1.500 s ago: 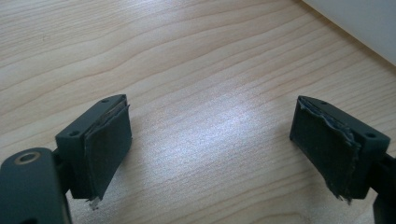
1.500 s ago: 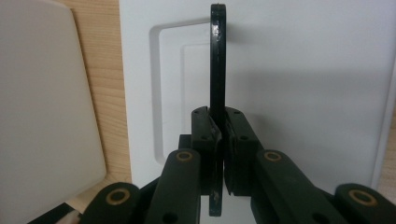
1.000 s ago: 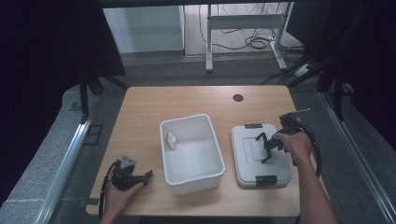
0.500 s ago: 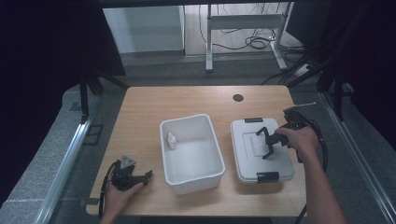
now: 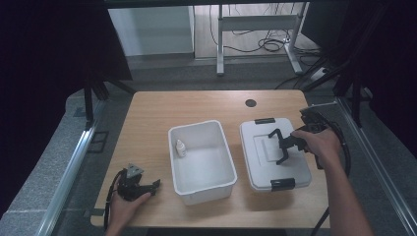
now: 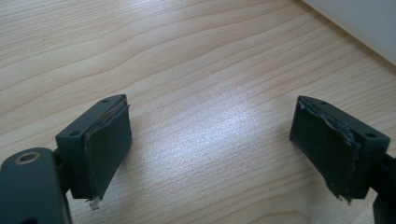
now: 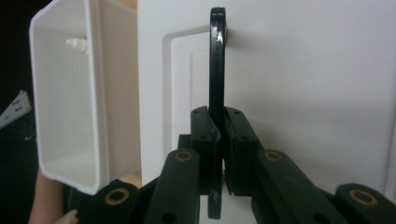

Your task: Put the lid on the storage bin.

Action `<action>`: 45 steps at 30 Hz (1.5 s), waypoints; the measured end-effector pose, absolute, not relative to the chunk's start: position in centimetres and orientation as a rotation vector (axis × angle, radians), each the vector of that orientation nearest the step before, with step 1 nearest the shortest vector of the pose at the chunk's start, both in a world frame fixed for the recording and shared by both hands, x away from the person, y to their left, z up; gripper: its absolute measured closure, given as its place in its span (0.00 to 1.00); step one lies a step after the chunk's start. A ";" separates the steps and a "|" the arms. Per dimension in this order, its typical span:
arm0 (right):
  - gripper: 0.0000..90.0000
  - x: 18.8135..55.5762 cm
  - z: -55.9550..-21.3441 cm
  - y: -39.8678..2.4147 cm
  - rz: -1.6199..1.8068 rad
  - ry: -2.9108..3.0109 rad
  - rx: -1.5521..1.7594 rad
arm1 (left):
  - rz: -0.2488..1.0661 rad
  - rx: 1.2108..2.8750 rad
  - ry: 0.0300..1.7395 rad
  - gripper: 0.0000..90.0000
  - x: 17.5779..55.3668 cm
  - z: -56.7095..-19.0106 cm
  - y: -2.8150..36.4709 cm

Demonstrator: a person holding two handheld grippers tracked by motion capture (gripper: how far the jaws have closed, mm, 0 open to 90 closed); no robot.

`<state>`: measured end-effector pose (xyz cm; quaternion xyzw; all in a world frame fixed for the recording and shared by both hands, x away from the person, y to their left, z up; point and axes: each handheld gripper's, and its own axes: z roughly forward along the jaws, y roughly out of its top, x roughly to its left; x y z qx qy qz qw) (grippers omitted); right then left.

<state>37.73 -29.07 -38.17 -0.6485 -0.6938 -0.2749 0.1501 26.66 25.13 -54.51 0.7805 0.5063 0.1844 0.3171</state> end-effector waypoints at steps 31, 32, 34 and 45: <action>0.93 36.2 -35.1 -27.3 -0.860 -1.997 -1.816 | 0.480 2.059 1.321 0.14 26.6 -54.5 25.2; 0.93 36.1 -34.7 -27.0 -0.858 -2.006 -1.810 | 0.480 2.060 1.321 0.14 26.6 -54.5 25.2; 0.93 36.2 -34.3 -26.7 -0.865 -2.007 -1.804 | 0.480 2.060 1.320 0.14 26.6 -54.5 25.2; 0.93 36.2 -33.2 -25.4 -0.885 -1.998 -1.781 | 0.480 2.059 1.320 0.14 26.6 -54.5 25.2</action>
